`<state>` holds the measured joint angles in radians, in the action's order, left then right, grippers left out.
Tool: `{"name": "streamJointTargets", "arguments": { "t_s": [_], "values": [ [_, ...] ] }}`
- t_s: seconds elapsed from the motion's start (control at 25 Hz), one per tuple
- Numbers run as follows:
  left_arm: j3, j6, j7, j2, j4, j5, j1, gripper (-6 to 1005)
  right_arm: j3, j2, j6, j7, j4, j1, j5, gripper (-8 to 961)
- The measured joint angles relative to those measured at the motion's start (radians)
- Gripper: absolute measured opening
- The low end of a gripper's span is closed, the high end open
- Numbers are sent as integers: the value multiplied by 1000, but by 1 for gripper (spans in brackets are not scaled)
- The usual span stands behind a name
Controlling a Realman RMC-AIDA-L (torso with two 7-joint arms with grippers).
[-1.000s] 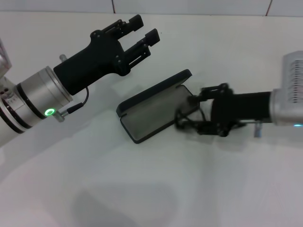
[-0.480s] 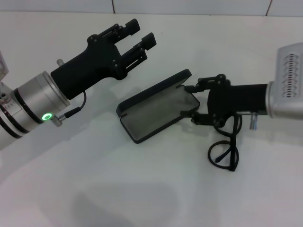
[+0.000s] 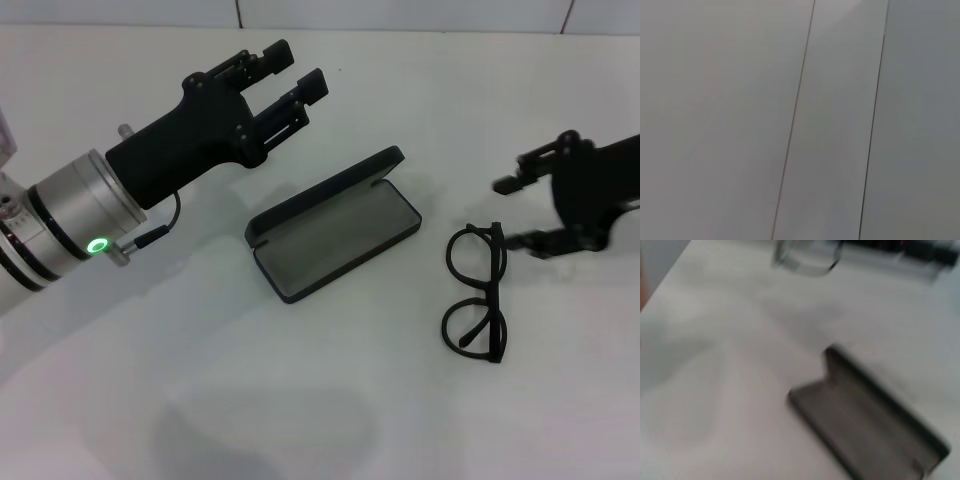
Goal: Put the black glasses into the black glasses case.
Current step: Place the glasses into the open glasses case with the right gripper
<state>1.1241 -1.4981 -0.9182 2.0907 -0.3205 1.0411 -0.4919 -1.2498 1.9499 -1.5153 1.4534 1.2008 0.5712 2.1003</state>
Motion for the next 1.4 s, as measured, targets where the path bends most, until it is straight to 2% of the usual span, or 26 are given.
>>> {"name": "streamJointTargets", "arguments": {
  "t_s": [0.08, 0.16, 0.28, 0.36, 0.76, 1.04, 1.16, 1.4],
  "values": [
    [0, 0, -1, -1, 0, 0, -1, 580, 14, 3, -79, 5, 49, 37, 106, 563],
    [0, 0, -8, -1, 0, 0, -3, 579, 0, 21, -135, -11, 119, 66, 215, 563],
    [-1, 1, -14, -1, 0, 1, -5, 578, -50, 56, -148, -37, 177, 90, 332, 563],
    [-1, 2, -14, -1, 0, 1, -6, 578, -94, 65, -143, -44, 178, 104, 360, 563],
    [0, 3, -9, 1, 0, 1, 3, 580, -332, 72, -10, -89, 97, 149, 375, 562],
    [0, 15, 6, 2, 14, 1, 3, 579, -379, 77, 20, -89, -26, 225, 380, 533],
    [1, 15, 7, 2, 15, 1, 1, 579, -400, 77, 45, -87, -56, 237, 385, 507],
    [-2, 13, 7, 1, 15, -5, 5, 579, -398, 76, 49, -83, -18, 233, 383, 458]
  ]
}}
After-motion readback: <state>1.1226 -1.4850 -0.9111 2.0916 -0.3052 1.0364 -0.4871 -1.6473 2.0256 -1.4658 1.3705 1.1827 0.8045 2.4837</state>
